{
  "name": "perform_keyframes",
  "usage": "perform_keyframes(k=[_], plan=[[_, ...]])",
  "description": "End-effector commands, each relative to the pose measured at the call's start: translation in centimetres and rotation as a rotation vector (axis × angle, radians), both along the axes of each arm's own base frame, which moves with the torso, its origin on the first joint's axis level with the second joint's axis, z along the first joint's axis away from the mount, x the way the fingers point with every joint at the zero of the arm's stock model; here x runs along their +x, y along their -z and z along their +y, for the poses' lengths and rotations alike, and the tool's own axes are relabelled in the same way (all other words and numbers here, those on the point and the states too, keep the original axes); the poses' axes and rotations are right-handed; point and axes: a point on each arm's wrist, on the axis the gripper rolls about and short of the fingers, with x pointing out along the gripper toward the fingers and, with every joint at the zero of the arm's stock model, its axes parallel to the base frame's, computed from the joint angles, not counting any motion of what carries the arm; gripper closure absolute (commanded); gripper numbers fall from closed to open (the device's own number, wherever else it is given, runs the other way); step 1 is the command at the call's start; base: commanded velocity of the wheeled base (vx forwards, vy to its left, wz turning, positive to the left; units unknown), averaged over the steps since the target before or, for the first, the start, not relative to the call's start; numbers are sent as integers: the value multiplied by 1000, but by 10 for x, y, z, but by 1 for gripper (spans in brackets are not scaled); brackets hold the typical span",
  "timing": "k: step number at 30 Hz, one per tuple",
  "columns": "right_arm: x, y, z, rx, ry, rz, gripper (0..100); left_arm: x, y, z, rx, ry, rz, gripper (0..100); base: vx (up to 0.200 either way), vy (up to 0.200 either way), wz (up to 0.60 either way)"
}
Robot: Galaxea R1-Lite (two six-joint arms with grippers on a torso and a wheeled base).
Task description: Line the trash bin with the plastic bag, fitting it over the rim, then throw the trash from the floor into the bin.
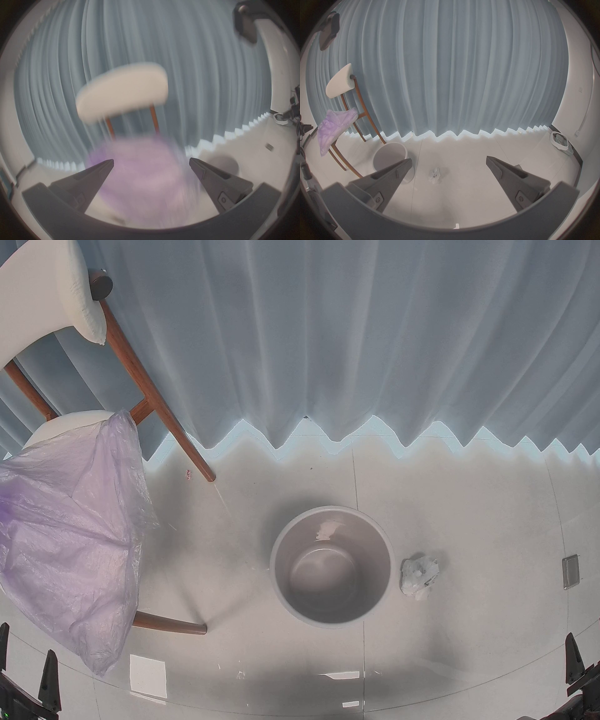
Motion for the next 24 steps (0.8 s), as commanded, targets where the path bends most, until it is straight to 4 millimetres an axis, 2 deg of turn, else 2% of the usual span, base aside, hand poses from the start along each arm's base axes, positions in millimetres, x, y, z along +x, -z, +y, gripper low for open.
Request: perform_keyframes(k=[1, 10, 24], plan=[[0, 5, 0, 6, -3, 0, 0, 119, -222, -47, 414, 420, -33, 0, 0, 0, 0], [0, 5, 0, 6, -3, 0, 0, 128, -229, -62, 404, 403, -16, 0, 0, 0, 0], [0, 5, 0, 6, -3, 0, 0, 136, -227, -64, 447, 271, 30, 0, 0, 0, 0]])
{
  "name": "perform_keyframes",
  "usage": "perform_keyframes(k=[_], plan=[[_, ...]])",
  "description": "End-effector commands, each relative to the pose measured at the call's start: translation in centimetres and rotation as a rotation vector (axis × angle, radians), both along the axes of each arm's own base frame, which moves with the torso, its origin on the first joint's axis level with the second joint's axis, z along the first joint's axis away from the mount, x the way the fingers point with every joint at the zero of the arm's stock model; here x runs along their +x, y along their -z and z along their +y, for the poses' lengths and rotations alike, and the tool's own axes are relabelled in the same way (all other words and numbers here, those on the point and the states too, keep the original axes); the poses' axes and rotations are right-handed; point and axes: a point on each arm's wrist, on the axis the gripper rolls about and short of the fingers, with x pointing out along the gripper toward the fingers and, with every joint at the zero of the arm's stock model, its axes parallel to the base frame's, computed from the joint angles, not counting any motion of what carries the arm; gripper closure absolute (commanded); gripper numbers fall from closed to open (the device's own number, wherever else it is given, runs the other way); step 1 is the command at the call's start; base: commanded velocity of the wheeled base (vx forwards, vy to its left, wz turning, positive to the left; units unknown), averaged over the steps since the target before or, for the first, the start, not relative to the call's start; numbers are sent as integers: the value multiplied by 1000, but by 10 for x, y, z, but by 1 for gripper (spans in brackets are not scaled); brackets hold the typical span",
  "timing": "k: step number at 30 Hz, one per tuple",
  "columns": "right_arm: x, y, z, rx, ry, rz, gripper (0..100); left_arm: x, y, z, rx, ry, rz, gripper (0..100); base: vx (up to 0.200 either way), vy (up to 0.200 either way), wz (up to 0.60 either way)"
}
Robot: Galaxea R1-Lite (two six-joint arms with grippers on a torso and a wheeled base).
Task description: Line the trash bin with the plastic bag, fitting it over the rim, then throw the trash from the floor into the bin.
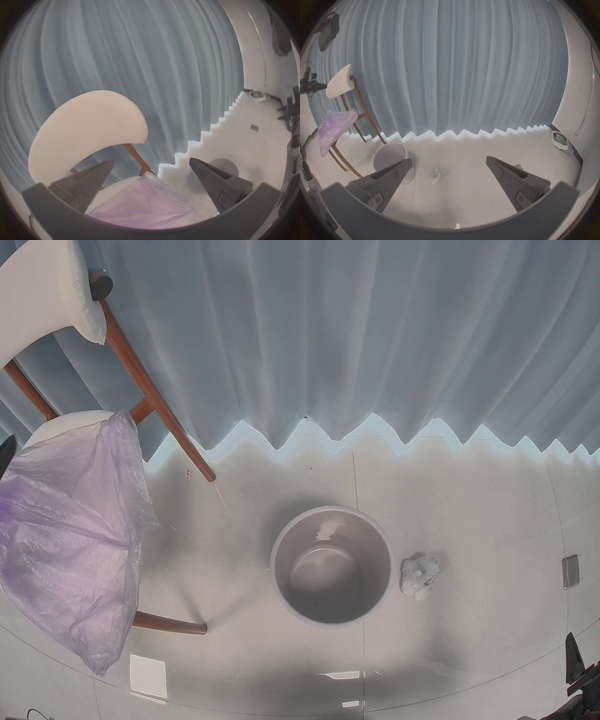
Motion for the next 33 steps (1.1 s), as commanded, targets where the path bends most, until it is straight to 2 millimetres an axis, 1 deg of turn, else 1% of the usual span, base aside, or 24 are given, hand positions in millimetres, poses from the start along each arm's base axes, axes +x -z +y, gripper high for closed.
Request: perform_keyframes(k=[1, 5, 14, 17, 18, 20, 22, 24, 29, 30, 33], plan=[[0, 5, 0, 1, -1, 2, 0, 62, -15, -46, 158, 32, 110, 0, 0, 0, 0], [0, 5, 0, 1, -1, 2, 0, 65, -14, -47, 206, 2, 108, 0, 0, 0, 0], [0, 5, 0, 1, -1, 2, 0, 61, -13, -43, 290, -90, 98, 0, 0, 0, 0], [0, 5, 0, 1, -1, 2, 0, 58, -9, -43, 333, -81, 94, 0, 0, 0, 0], [0, 5, 0, 1, -1, 2, 0, 54, -3, -44, 361, -61, 96, 0, 0, 0, 0], [0, 5, 0, 1, -1, 2, 0, 46, 17, -40, 399, -39, 137, 0, 0, 0, 0], [0, 5, 0, 1, -1, 2, 0, 41, 28, -37, 423, -34, 167, 0, 0, 0, 0], [0, 5, 0, 1, -1, 2, 0, 32, 50, -30, 458, -35, 216, 0, 0, 0, 0], [0, 5, 0, 1, -1, 2, 0, 32, 75, -29, 492, -33, 260, 0, 0, 0, 0], [0, 5, 0, 1, -1, 2, 0, 33, 76, -29, 493, -32, 261, 0, 0, 0, 0], [0, 5, 0, 1, -1, 2, 0, 34, 95, -33, 535, -8, 300, 0, 0, 0, 0]])
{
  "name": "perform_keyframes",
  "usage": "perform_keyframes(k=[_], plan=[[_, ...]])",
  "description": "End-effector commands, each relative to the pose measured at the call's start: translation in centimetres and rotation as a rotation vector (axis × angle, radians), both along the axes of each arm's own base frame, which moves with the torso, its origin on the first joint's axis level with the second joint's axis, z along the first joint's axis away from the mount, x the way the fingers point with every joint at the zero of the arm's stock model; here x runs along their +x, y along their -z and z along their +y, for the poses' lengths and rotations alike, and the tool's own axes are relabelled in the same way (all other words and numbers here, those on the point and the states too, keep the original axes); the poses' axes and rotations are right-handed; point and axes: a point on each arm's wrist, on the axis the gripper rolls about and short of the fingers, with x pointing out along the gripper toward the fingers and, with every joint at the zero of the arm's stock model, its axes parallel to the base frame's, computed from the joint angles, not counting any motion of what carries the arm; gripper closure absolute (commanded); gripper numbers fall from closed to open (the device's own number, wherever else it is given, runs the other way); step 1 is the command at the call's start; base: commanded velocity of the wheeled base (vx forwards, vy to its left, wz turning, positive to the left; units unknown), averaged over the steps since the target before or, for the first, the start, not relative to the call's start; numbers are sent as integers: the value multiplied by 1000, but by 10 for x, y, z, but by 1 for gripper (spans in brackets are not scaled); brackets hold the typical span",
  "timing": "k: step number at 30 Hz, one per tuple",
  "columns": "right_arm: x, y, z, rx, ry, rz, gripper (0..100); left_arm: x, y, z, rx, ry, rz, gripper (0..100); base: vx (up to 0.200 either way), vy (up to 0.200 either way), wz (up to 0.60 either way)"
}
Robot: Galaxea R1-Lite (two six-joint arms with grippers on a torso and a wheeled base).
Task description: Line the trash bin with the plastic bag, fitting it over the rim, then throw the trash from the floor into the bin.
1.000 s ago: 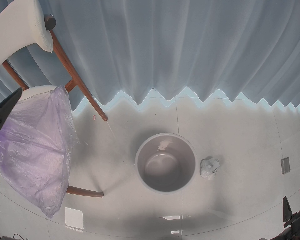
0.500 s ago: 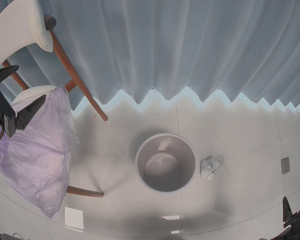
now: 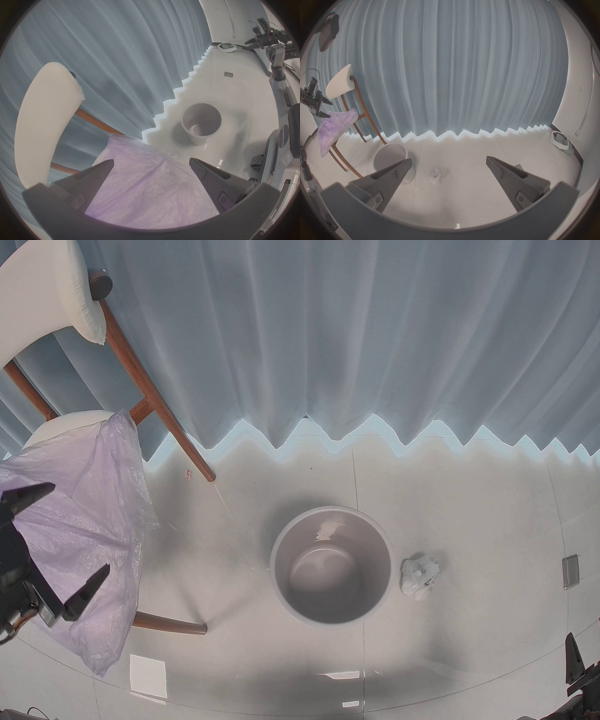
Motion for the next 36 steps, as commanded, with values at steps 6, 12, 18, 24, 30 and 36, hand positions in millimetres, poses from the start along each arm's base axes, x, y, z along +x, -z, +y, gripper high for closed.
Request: perform_keyframes(k=[6, 12, 18, 24, 30, 36], plan=[[0, 5, 0, 0, -1, 2, 0, 4, 44, -4, 76, -40, 63, 0, 0, 0, 0], [0, 5, 0, 0, -2, 2, 0, 16, 57, -31, 155, -83, 79, 0, 0, 0, 0], [0, 5, 0, 0, -2, 2, 0, 28, 70, -71, 175, -102, 58, 0, 0, 0, 0], [0, 5, 0, 0, -2, 0, 0, 26, 86, -75, 186, -277, 25, 0, 0, 0, 0], [0, 5, 0, 0, -4, 2, 0, 20, 98, -54, 233, -404, 15, 0, 0, 0, 0], [0, 5, 0, -3, -14, 1, 0, 20, 102, -50, 251, -427, 22, 0, 0, 0, 0]])
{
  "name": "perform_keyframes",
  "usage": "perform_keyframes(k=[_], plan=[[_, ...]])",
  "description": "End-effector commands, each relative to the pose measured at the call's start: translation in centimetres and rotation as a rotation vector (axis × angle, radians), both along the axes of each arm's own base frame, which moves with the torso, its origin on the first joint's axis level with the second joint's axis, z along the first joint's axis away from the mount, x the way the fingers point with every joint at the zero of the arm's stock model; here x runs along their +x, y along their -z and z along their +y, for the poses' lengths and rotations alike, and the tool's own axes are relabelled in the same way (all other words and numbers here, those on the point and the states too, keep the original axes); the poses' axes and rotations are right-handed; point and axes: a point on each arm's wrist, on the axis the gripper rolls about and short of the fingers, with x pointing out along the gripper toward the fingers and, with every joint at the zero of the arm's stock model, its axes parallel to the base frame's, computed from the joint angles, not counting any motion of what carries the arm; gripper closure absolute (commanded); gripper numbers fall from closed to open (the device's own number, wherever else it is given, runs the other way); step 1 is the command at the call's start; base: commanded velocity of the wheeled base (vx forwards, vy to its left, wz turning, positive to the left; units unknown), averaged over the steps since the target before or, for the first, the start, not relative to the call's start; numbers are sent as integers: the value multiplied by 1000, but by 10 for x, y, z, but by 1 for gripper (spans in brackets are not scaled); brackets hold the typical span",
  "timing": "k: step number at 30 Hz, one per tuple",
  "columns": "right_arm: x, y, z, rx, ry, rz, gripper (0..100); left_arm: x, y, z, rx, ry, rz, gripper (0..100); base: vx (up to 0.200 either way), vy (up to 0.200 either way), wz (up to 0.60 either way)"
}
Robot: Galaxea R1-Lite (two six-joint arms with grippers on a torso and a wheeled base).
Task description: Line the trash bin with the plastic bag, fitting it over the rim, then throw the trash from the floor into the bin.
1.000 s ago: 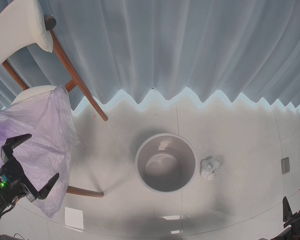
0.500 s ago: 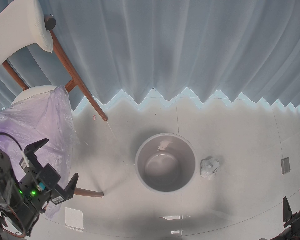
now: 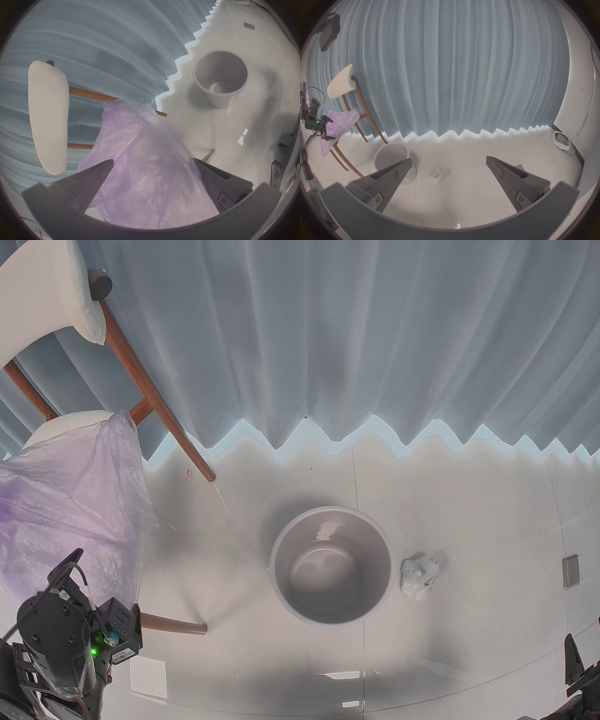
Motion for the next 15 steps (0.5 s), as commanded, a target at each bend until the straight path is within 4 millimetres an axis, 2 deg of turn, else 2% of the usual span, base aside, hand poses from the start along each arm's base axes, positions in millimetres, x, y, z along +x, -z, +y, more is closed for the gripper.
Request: perform_keyframes(k=[1, 9, 15], plan=[[0, 5, 0, -1, 0, 1, 0, -1, 4, 3, 13, -9, 10, 0, 0, 0, 0], [0, 5, 0, -2, -2, 1, 0, 1, 8, 6, 25, -24, 27, 0, 0, 0, 0], [0, 5, 0, -2, -2, 1, 0, 8, 11, -7, 20, 8, 43, 0, 0, 0, 0]])
